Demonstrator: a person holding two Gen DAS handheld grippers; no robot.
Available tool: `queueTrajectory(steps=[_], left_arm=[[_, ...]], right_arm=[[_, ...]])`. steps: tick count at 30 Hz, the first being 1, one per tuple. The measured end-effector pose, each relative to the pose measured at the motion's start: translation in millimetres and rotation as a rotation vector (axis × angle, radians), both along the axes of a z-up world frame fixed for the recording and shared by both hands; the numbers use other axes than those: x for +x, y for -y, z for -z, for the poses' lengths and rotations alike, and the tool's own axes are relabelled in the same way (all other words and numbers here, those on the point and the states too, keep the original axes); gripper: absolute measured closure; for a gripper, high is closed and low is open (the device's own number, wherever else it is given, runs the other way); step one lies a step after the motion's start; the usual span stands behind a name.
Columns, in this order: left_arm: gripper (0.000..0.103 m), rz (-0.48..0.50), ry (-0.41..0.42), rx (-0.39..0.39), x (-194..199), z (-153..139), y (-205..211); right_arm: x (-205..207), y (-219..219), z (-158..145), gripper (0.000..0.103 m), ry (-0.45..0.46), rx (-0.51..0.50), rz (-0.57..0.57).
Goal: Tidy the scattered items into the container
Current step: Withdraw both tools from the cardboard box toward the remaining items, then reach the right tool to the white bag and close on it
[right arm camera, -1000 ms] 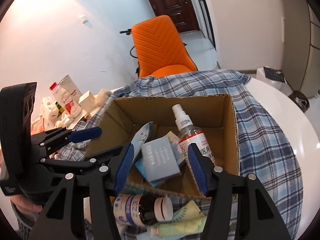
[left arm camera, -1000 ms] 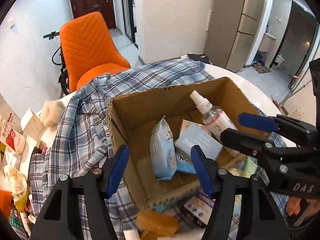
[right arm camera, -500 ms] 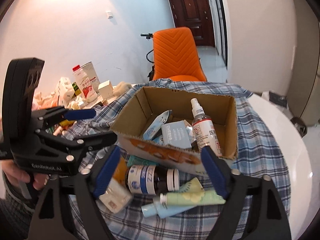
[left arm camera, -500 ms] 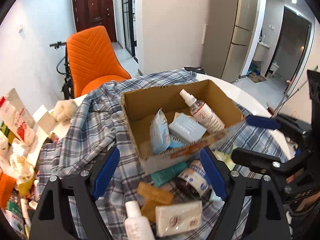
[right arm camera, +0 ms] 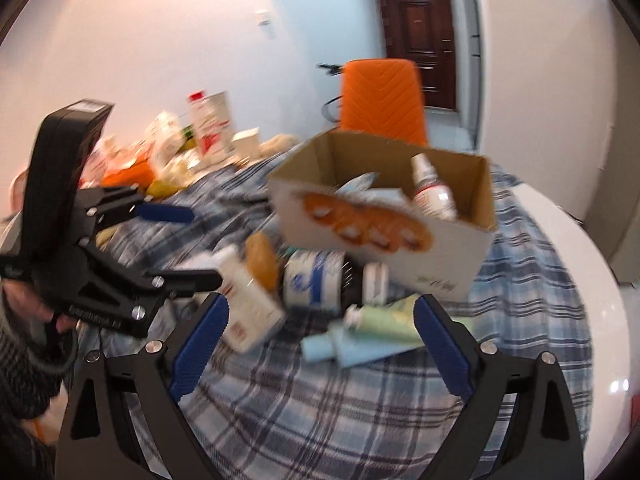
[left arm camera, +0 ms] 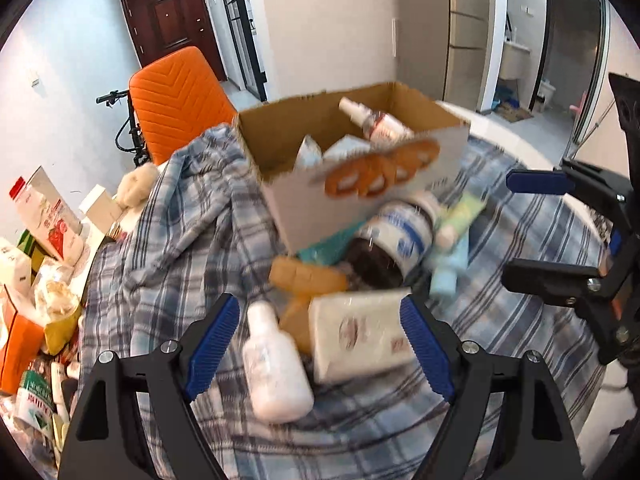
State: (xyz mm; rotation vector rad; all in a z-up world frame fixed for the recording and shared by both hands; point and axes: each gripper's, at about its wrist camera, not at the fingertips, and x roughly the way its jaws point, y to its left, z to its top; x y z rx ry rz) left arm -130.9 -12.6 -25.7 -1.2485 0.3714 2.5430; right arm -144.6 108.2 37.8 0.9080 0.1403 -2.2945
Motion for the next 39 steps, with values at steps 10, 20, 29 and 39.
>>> queueTrajectory(steps=[10,20,29,39], left_arm=[[0.018,-0.045,0.073,0.060,16.3,22.5,36.3],[0.018,-0.020,0.072,0.023,22.3,25.8,36.7],[0.018,-0.054,0.088,0.061,13.1,30.3,51.2],[0.018,-0.039,0.068,0.052,12.0,29.9,47.7]], right_arm=[[12.3,30.5,22.0,0.010,0.073,-0.016,-0.179],[21.2,79.6,34.0,0.010,-0.004,0.140,-0.286],[8.5,92.1,38.1,0.011,-0.027,0.164,-0.306],[3.0,110.3,54.1,0.028,-0.056,0.256,-0.320]])
